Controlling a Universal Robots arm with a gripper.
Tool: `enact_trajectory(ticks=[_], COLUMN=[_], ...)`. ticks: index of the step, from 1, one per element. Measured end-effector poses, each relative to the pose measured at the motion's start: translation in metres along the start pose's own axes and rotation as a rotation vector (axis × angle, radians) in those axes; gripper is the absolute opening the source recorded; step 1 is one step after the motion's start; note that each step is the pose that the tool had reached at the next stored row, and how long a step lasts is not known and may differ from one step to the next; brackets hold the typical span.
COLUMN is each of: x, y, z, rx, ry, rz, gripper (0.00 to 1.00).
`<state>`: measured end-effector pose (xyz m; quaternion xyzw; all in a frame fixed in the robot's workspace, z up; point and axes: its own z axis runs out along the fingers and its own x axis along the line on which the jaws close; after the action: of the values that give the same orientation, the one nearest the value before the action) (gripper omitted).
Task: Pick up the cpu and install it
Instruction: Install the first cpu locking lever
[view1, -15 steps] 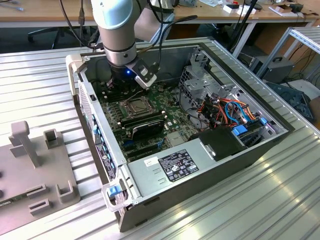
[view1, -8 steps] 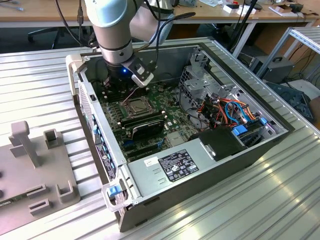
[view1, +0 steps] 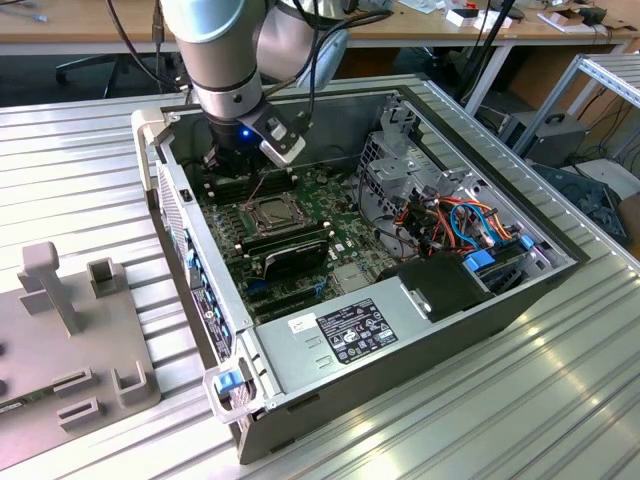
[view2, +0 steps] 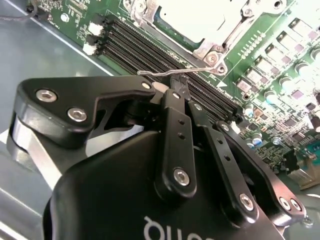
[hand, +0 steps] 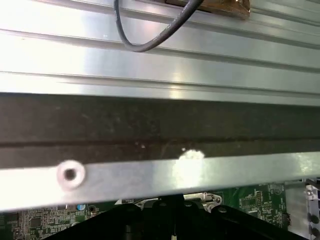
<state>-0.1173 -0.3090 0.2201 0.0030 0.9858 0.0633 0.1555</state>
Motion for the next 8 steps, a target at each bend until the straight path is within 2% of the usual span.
enact_trajectory(ticks=[8], x=[0.0146], y=[0.0003], z=[-0.0055], rx=[-0.0016], ry=[-0.0298], rz=[-0.003], gripper=[0.11])
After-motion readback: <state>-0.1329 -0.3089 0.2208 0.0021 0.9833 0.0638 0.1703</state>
